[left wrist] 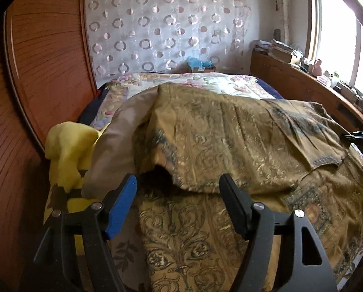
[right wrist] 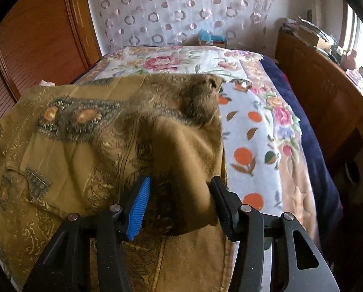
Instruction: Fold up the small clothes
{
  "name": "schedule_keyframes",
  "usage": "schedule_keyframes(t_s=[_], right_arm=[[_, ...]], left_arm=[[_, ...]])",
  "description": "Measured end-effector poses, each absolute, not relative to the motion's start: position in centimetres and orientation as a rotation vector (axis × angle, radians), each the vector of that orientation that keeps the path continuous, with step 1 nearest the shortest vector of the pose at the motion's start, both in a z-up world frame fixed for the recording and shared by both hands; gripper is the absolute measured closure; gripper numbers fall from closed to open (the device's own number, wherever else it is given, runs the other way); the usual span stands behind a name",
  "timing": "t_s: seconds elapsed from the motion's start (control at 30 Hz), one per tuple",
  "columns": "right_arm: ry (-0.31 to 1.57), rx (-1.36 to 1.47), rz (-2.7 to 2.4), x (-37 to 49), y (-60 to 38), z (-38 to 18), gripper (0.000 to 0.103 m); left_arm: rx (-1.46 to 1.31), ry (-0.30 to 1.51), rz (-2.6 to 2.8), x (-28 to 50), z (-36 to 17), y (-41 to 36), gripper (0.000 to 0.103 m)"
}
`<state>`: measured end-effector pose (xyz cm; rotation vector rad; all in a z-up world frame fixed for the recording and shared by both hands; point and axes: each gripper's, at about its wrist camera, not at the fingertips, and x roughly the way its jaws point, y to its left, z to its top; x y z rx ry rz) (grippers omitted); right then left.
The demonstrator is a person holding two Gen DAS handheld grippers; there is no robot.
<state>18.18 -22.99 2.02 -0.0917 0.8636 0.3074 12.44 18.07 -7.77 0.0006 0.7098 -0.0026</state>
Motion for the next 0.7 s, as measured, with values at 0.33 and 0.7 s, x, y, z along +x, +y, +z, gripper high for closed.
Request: schedule_keyframes(t_s=[0.33,0.7], right_arm=[[0.814,-0.143,0.271,17.9,-23.2,2.4,0.05],[0.808,-0.14,0.272,17.1,-24.1,3.0,0.05]], left_arm=[[-0.02,0.708,0.009,13.0,-7.4,18.7,0.048],[-0.023,0.741,0.025,15.5,-7.8,18.7,0.056]])
